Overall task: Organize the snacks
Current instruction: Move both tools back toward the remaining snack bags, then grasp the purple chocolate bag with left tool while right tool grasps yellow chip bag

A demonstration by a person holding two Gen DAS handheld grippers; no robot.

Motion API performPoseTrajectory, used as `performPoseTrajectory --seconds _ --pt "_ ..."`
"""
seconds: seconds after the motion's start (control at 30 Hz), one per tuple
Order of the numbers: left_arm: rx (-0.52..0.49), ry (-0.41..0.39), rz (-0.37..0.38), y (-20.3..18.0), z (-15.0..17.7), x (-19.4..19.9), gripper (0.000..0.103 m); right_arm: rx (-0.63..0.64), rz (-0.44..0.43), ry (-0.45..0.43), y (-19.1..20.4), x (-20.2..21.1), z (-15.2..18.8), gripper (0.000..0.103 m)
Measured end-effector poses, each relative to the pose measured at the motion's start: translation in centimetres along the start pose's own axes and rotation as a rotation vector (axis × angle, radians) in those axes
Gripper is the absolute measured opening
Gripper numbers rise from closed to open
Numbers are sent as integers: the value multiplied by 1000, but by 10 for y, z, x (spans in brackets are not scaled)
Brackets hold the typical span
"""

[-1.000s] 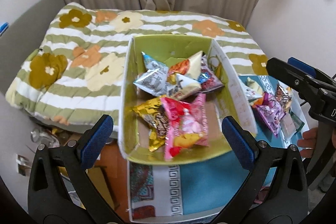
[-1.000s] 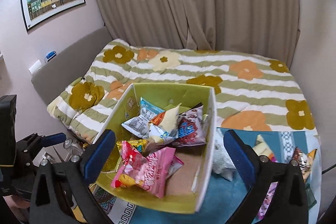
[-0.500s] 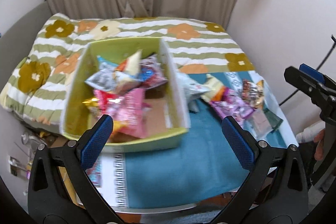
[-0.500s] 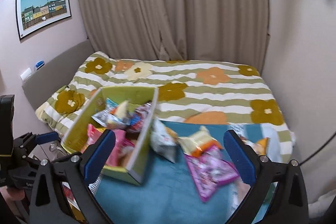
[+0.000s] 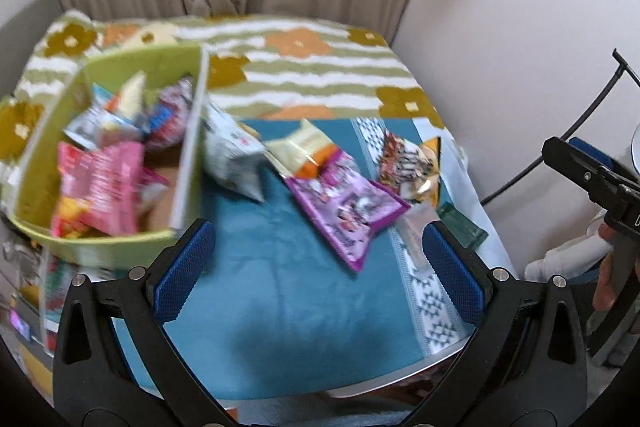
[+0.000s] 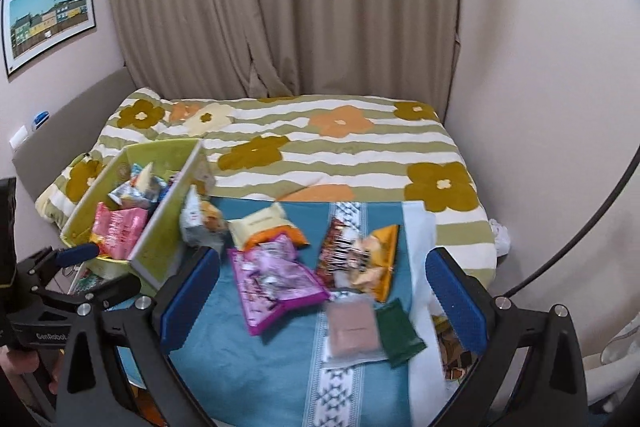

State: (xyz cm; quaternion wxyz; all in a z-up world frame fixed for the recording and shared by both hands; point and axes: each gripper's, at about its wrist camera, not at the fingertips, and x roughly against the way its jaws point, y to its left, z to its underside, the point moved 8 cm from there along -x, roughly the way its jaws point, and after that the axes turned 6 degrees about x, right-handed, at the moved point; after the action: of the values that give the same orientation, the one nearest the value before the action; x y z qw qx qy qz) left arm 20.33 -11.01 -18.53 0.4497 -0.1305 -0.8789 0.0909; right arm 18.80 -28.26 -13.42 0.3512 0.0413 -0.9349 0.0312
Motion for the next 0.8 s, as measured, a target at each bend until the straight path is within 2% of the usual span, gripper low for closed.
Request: performPoseTrajectory --seconds 0.17,0.43,0.8 --pt "42 87 15 -8 3 -50 103 -80 -43 44 -30 -31 11 103" --pt "181 241 76 2 4 -139 103 -135 -83 139 -47 -104 29 103" --pt "360 382 124 7 13 -210 102 -184 -136 277 -63 -190 49 103"
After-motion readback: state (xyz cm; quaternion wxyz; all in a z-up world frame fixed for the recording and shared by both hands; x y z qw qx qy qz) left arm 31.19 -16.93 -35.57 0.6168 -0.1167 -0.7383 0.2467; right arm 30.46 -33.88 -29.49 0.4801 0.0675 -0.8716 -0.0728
